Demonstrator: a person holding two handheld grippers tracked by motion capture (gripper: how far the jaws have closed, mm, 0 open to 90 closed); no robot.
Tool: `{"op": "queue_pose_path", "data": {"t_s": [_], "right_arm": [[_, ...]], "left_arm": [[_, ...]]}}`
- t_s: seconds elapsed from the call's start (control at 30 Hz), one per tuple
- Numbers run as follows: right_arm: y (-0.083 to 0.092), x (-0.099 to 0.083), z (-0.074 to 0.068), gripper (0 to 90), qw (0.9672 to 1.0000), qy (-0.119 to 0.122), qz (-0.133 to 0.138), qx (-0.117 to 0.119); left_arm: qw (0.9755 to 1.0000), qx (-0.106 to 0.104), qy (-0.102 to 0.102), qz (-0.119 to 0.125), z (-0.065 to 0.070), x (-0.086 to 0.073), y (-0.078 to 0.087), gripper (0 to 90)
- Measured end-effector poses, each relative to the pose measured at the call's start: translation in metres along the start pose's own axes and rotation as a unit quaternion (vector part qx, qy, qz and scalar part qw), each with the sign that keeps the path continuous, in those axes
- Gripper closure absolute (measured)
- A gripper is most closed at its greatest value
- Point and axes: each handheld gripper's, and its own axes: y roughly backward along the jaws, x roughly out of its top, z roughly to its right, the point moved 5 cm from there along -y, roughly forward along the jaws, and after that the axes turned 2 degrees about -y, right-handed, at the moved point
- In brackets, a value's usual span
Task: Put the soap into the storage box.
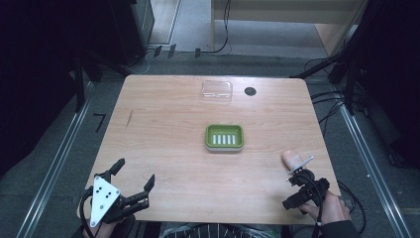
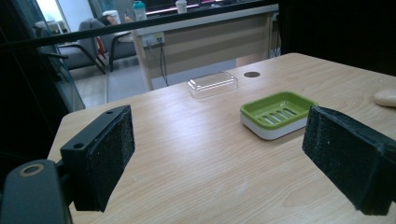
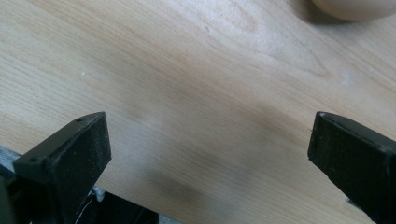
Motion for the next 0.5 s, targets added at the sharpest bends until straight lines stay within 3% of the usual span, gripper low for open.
{"op": "queue_pose_path", "data": {"t_s": [0.5], "right_arm": [[0.006,0.015,0.013,0.0,0.9998,-0.007,0.019,-0.007]], "left_arm": [[1.0,0.0,0.001,-0.002,-0.001,-0.001,0.001,9.5]]}}
